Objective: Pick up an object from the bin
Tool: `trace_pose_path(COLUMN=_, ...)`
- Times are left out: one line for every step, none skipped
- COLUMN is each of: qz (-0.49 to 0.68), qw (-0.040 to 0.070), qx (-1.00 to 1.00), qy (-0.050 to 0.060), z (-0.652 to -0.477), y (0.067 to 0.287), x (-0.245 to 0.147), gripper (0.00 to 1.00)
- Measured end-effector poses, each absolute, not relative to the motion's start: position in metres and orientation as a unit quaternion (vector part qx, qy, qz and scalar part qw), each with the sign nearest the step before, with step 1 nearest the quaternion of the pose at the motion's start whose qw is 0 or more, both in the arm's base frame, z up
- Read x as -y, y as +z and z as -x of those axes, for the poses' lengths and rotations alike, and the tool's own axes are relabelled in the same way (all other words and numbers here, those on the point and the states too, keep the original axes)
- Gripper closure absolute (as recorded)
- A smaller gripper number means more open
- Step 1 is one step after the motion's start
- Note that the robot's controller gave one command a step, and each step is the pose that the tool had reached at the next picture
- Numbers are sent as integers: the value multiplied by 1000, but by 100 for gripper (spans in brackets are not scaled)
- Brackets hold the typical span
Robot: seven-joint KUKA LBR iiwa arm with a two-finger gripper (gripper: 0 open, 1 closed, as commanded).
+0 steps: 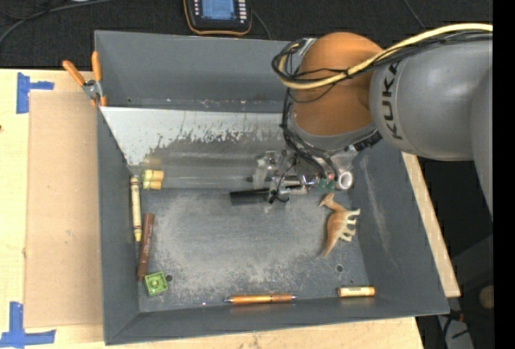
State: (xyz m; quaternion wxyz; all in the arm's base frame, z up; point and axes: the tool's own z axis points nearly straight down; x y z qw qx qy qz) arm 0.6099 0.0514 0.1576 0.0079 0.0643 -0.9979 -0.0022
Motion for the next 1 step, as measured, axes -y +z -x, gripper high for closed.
trace_pose_path(qz=-64, qw=4, qx=998, qy=-2, z=-612, y=195, x=-52, gripper=100)
